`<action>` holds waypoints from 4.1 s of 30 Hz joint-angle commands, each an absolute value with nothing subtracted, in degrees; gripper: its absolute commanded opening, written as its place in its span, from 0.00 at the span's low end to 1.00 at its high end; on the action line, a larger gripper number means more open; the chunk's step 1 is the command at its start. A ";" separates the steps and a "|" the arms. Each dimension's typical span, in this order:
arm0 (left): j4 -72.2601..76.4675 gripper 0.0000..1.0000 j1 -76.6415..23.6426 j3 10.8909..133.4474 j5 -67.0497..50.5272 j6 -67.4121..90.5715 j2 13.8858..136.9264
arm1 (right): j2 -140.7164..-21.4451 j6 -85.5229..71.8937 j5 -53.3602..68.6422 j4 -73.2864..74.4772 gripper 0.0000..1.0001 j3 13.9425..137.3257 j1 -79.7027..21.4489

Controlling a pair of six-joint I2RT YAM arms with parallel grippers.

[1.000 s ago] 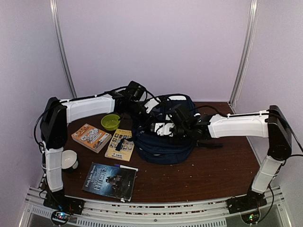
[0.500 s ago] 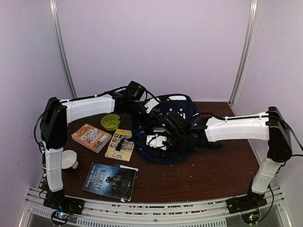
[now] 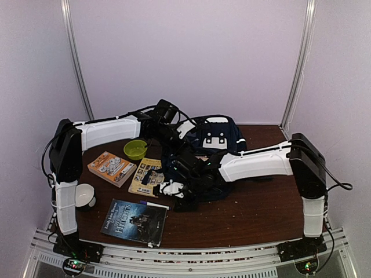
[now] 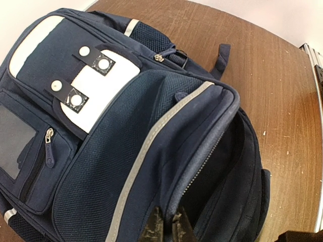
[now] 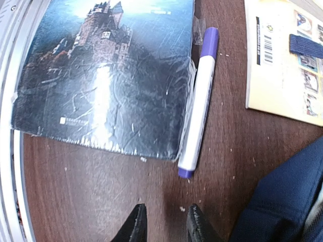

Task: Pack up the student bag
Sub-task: Move the pen to the center of the board.

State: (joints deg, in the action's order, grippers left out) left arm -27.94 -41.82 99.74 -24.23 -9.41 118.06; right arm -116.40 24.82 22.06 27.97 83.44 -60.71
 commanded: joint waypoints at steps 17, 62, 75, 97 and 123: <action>-26.10 0.01 -41.58 100.31 -21.82 -10.76 115.37 | -123.68 25.91 21.09 30.84 0.37 90.93 -61.39; -25.22 0.01 -41.26 97.81 -16.85 -14.99 112.63 | -113.38 27.63 11.24 34.89 0.13 73.57 -57.06; -25.26 0.01 -41.23 98.49 -19.12 -13.45 112.42 | -112.18 25.67 15.80 33.80 0.27 76.98 -58.33; -25.97 0.01 -40.08 100.33 -22.56 -11.57 110.16 | -125.42 26.34 21.29 23.40 0.38 88.63 -60.72; -25.93 0.01 -38.75 100.52 -23.25 -10.94 110.13 | -117.44 25.33 12.43 40.42 0.09 79.23 -55.71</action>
State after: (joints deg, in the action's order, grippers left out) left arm -28.01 -39.68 98.15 -22.94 -12.08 113.75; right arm -121.05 25.85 19.75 31.14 85.23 -58.26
